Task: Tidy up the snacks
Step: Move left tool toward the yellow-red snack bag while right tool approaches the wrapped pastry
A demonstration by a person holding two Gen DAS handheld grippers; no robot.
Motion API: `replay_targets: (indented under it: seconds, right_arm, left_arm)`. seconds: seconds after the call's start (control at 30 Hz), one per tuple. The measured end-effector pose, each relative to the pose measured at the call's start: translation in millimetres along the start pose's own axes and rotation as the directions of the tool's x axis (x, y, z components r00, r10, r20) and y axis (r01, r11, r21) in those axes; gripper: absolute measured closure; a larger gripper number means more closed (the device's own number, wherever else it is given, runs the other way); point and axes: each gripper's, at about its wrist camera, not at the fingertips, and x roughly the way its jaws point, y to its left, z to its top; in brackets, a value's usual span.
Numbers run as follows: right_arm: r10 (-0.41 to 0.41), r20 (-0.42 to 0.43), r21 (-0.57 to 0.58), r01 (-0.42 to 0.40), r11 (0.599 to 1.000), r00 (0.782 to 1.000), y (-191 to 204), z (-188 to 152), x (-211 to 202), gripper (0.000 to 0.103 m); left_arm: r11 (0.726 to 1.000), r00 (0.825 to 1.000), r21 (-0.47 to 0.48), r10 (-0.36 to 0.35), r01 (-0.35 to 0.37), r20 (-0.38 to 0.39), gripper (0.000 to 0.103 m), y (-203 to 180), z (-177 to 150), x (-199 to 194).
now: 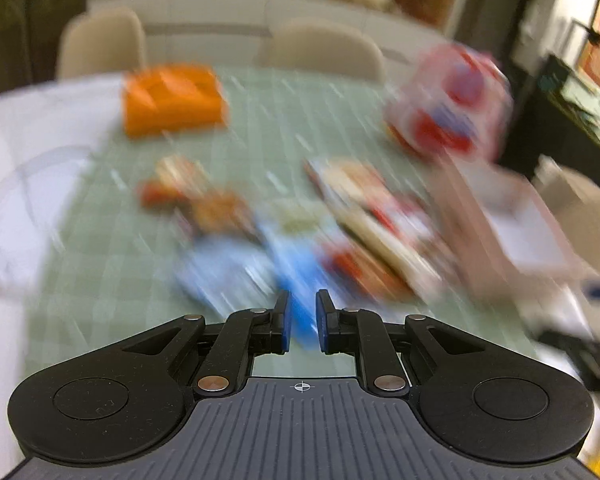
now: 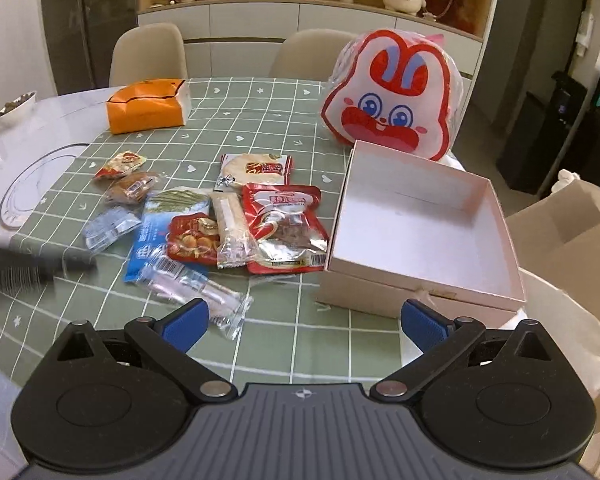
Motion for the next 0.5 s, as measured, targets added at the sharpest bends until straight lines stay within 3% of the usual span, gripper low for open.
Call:
replay_targets:
  seconds: [0.07, 0.13, 0.23, 0.33, 0.4, 0.5]
  right_arm:
    - [0.018, 0.002, -0.008, -0.018, 1.0, 1.0, 1, 4, 8, 0.001]
    - [0.013, 0.015, -0.02, -0.013, 1.0, 1.0, 5, 6, 12, 0.001]
    - [0.012, 0.005, -0.042, -0.012, 0.999, 1.0, 12, 9, 19, 0.001]
    - [0.015, -0.031, -0.038, -0.016, 0.999, 0.999, 15, 9, 25, 0.001]
    - [0.014, -0.044, -0.031, -0.015, 0.999, 0.999, 15, 8, 29, 0.001]
    - [0.021, -0.065, -0.01, -0.021, 1.0, 0.998, 11, 7, 36, 0.001]
  left_arm:
    - [0.994, 0.991, 0.001, 0.11, -0.11, 0.072, 0.087, 28, 25, 21]
    - [0.986, 0.985, -0.041, 0.164, -0.162, 0.058, 0.087, 58, 51, 54]
    - [0.979, 0.993, -0.164, 0.12, -0.121, -0.015, 0.087, 101, 84, 106]
    - [0.971, 0.993, -0.213, 0.104, -0.112, -0.05, 0.087, 122, 104, 141]
    - [0.973, 0.995, -0.209, 0.093, -0.099, -0.042, 0.087, 126, 111, 154]
    - [0.987, 0.992, -0.129, 0.083, -0.095, -0.097, 0.087, 122, 111, 170]
